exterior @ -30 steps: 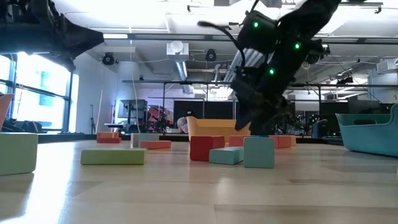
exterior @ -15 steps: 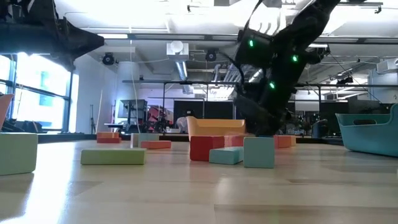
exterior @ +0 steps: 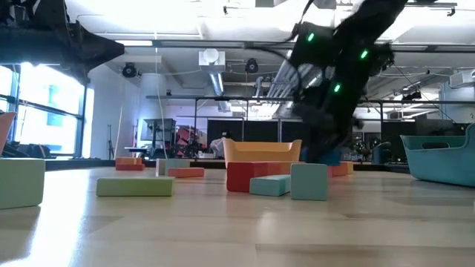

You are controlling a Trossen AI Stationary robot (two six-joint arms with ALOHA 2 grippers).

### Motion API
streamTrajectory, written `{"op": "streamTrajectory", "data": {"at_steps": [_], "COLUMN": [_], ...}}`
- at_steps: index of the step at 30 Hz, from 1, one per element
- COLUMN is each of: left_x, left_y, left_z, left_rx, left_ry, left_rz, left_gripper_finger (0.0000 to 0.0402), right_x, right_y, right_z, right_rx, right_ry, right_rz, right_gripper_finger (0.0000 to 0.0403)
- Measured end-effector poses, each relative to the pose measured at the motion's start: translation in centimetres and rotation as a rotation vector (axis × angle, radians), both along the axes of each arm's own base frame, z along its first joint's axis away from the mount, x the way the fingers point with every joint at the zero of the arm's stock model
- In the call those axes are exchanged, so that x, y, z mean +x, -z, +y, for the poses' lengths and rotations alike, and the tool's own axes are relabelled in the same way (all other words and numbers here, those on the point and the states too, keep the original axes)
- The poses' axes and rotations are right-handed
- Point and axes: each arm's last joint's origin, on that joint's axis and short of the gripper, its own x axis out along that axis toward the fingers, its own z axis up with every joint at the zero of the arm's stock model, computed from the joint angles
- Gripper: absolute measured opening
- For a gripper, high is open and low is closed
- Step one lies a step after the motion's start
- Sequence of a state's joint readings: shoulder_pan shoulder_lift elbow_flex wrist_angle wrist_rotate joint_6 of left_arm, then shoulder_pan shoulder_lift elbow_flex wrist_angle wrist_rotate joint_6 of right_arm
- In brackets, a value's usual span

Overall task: Sort blocks by size
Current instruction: Put the thick blue rectangular block into the blue bin

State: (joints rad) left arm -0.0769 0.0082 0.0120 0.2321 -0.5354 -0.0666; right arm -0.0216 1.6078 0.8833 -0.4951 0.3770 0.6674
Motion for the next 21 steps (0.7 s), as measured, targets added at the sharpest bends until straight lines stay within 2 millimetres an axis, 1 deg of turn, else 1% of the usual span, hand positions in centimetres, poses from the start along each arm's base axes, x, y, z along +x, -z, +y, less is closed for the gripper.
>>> {"op": "streamTrajectory", "data": {"at_steps": [3,6,8,10,12,15,18,21], "left_x": [0.0,0.0,0.0,0.1,0.1,0.1,0.1,0.1], "left_y": [0.0,0.0,0.1,0.2,0.3,0.4,0.4,0.4], "left_z": [0.0,0.0,-0.1,-0.1,-0.1,-0.1,-0.1,-0.1], "left_rx": [0.0,-0.005,-0.013,-0.019,-0.022,-0.022,-0.021,-0.02], "left_ry": [0.001,0.007,0.021,0.034,0.036,0.036,0.037,0.038], "left_rz": [0.002,0.002,0.003,0.011,0.022,0.03,0.03,0.031], "left_gripper_finger": [0.0046,0.0046,0.0046,0.0046,0.0046,0.0046,0.0046,0.0046], "right_x": [-2.2,-4.9,-6.9,-8.7,-10.2,-11.4,-11.9,-12.0], "right_y": [-2.6,-5.2,-6.3,-7.0,-7.2,-7.1,-6.8,-6.4], "right_z": [1.1,2.7,3.7,4.7,5.5,6.4,6.8,6.9], "right_rx": [-0.025,-0.012,0.018,0.043,0.051,0.055,0.072,0.073], "right_ry": [0.047,0.112,0.171,0.25,0.333,0.42,0.475,0.5], "right_rz": [0.001,-0.027,-0.025,-0.018,0.005,0.056,0.134,0.171], "right_gripper_finger": [0.0127,0.0127,0.0127,0.0127,0.0127,0.0127,0.0127,0.0127]}}
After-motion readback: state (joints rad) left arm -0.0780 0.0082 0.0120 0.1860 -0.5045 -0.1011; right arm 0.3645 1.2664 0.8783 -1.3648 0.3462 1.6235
